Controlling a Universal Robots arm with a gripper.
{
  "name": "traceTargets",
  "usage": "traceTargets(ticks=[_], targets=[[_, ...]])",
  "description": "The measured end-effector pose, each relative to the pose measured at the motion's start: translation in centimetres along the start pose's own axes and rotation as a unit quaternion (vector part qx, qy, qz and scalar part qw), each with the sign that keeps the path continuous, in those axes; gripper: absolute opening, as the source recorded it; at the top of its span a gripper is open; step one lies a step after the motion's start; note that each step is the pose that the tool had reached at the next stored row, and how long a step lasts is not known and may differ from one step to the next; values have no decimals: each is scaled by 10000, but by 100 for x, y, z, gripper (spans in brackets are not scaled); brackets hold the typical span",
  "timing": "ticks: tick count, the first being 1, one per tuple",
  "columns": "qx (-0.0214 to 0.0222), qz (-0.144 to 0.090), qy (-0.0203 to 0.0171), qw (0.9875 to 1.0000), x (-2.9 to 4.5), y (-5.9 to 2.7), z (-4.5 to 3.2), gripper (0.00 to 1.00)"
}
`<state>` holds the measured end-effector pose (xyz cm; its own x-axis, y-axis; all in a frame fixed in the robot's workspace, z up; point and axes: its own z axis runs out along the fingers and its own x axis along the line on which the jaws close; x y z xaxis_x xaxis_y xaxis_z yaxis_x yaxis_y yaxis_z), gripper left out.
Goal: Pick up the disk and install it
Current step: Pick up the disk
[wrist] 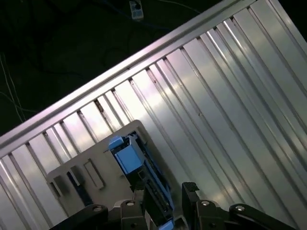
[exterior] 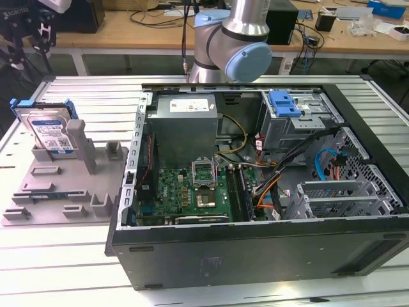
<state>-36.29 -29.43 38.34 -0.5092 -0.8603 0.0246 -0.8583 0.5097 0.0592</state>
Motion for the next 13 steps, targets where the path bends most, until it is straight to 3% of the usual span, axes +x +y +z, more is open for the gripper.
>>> traceTargets(ticks=[3, 5, 6, 9, 13], targets=[[9, -342, 21, 9994, 0, 0, 1, 44], [18, -696, 44, 9976, 0, 0, 1, 44], [23, -856, 54, 9963, 0, 0, 2, 44], [41, -1362, 96, 9906, 0, 0, 2, 44], [55, -1702, 130, 9853, 0, 0, 3, 44]])
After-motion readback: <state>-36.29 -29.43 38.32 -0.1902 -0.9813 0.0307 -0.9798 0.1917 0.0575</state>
